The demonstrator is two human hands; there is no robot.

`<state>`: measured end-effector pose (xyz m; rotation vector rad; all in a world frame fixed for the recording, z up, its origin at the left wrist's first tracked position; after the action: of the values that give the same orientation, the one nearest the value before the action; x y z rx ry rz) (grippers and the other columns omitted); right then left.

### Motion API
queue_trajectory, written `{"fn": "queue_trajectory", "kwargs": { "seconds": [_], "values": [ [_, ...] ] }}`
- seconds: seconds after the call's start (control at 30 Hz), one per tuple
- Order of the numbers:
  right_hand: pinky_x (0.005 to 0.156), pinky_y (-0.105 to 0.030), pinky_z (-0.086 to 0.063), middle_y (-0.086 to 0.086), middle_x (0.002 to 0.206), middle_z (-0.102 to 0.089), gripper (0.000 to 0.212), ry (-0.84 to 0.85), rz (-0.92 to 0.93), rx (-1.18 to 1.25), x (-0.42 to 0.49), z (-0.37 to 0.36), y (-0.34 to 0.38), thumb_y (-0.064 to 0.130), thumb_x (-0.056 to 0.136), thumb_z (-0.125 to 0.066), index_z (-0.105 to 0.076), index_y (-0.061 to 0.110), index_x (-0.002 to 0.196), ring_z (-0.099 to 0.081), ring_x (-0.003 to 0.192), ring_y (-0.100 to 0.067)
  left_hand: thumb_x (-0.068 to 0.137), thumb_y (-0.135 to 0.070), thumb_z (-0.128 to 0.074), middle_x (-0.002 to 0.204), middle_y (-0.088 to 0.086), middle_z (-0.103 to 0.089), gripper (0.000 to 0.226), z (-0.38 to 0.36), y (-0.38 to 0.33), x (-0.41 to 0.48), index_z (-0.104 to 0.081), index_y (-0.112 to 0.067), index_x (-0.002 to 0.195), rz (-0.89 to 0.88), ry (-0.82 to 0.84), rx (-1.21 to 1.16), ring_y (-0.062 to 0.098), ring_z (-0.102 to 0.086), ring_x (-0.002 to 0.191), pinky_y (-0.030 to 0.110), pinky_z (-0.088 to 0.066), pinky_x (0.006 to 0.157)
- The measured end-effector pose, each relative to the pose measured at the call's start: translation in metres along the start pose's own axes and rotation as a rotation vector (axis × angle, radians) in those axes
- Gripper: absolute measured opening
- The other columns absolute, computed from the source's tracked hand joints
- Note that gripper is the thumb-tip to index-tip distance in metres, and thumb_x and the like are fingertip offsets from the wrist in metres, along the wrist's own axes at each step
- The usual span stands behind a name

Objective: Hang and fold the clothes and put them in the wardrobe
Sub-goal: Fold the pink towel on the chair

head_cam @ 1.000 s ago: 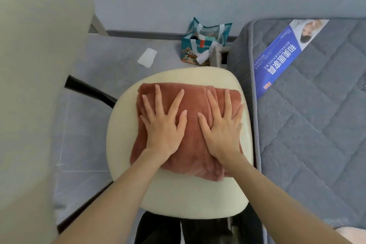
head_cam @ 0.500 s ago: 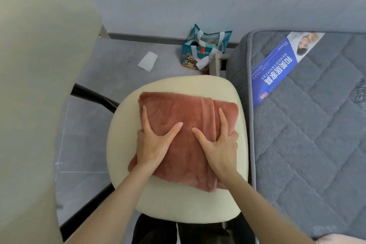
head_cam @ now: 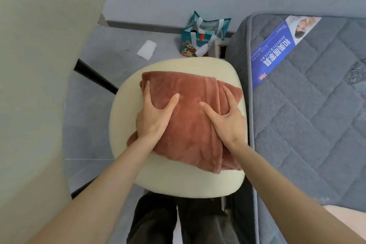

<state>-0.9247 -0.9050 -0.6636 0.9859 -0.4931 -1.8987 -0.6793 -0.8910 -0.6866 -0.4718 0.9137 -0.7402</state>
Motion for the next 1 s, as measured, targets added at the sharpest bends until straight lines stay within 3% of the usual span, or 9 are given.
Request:
{"fn": "queue_trajectory", "kwargs": {
  "seconds": [0.1,0.2,0.33,0.4,0.5,0.77,1.0],
  "values": [
    [0.09,-0.022,-0.039,0.026,0.117,-0.056,0.082,-0.027,0.028,0.036,-0.025,0.018,0.014,0.079,0.061,-0.065,-0.03,0.06,0.134,-0.055,0.115,-0.013,0.066,-0.084,-0.053,0.136,-0.016,-0.053,0.093,0.018,-0.015,-0.023,-0.01,-0.054,0.143,-0.039,-0.005,-0.025,0.022,-0.053,0.122,0.034,-0.037,0.1],
    [0.074,-0.005,-0.03,0.041,0.097,-0.045,0.083,-0.058,0.06,0.074,-0.054,0.045,0.037,0.079,0.06,-0.066,-0.031,0.062,0.132,-0.047,0.096,0.004,0.066,-0.084,-0.053,0.135,-0.017,-0.053,0.092,0.041,-0.037,-0.056,-0.01,-0.054,0.143,-0.091,-0.009,-0.064,0.021,-0.054,0.122,0.033,-0.036,0.097],
    [0.084,-0.02,-0.035,0.032,0.115,-0.049,0.081,-0.079,0.112,0.093,-0.102,0.084,0.066,0.078,0.061,-0.067,-0.031,0.063,0.131,-0.045,0.101,0.002,0.068,-0.082,-0.053,0.127,-0.029,-0.047,0.091,0.073,-0.066,-0.109,-0.008,-0.055,0.142,-0.17,-0.003,-0.116,0.016,-0.053,0.121,0.029,-0.034,0.091],
    [0.085,-0.019,-0.034,0.034,0.114,-0.05,0.081,-0.092,0.141,0.093,-0.127,0.102,0.078,0.078,0.06,-0.067,-0.031,0.063,0.131,-0.046,0.099,0.005,0.069,-0.081,-0.054,0.117,-0.032,-0.041,0.09,0.09,-0.078,-0.137,-0.008,-0.055,0.142,-0.203,-0.017,-0.133,0.014,-0.053,0.12,0.027,-0.034,0.09],
    [0.075,-0.01,-0.031,0.044,0.1,-0.045,0.08,-0.11,0.188,0.106,-0.162,0.128,0.095,0.078,0.061,-0.068,-0.032,0.062,0.131,-0.048,0.089,0.011,0.07,-0.08,-0.055,0.13,-0.027,-0.046,0.091,0.111,-0.091,-0.175,-0.008,-0.054,0.143,-0.244,-0.024,-0.176,0.01,-0.054,0.116,0.026,-0.036,0.09],
    [0.09,-0.027,-0.04,0.035,0.111,-0.049,0.078,-0.067,0.344,0.148,-0.259,0.181,0.13,0.076,0.064,-0.067,-0.031,0.062,0.131,-0.051,0.109,-0.003,0.072,-0.079,-0.053,0.14,-0.021,-0.045,0.087,0.172,-0.105,-0.29,-0.011,-0.053,0.144,-0.347,-0.13,-0.254,0.008,-0.048,0.125,0.025,-0.035,0.097],
    [0.086,-0.031,-0.042,0.024,0.118,-0.056,0.074,0.063,0.53,0.072,-0.361,0.199,0.141,0.081,0.065,-0.061,-0.031,0.06,0.129,-0.052,0.1,-0.007,0.077,-0.079,-0.044,0.147,-0.025,-0.034,0.072,0.221,-0.049,-0.414,-0.009,-0.062,0.137,-0.318,-0.302,-0.294,0.016,-0.041,0.133,0.026,-0.028,0.094]
  ]
}}
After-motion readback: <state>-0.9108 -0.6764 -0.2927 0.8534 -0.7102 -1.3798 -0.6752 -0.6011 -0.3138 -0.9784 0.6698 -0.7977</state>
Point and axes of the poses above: each hand's wrist, its own x-axis towards the middle knuckle, its own z-axis out of the back of the hand, y = z × x, the point moved 10 cm from there along x, towards the middle knuckle
